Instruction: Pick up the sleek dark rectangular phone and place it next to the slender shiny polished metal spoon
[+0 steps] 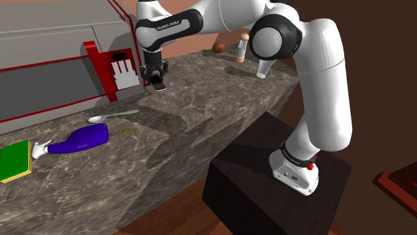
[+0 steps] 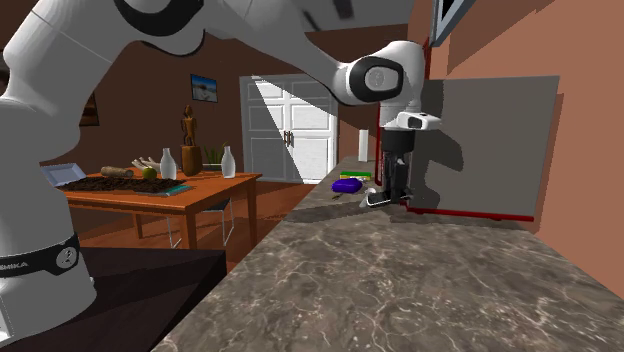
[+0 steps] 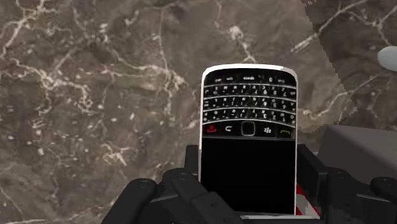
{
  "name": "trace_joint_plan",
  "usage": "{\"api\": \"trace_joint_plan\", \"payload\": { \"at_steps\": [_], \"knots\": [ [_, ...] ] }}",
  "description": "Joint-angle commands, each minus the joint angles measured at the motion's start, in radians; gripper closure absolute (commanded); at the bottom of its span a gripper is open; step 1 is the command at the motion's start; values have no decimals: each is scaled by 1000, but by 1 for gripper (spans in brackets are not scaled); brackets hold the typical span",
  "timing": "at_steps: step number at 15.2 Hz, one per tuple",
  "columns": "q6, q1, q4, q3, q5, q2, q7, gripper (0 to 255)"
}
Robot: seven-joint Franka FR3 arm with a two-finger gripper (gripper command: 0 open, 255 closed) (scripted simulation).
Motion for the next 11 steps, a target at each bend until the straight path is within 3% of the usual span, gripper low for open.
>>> {"api": "trace_joint_plan", "payload": {
  "at_steps": [1, 11],
  "knots": [
    [15, 9, -1, 9, 3, 31, 0, 255],
    [83, 10, -25, 9, 7, 75, -6, 255]
  ]
}}
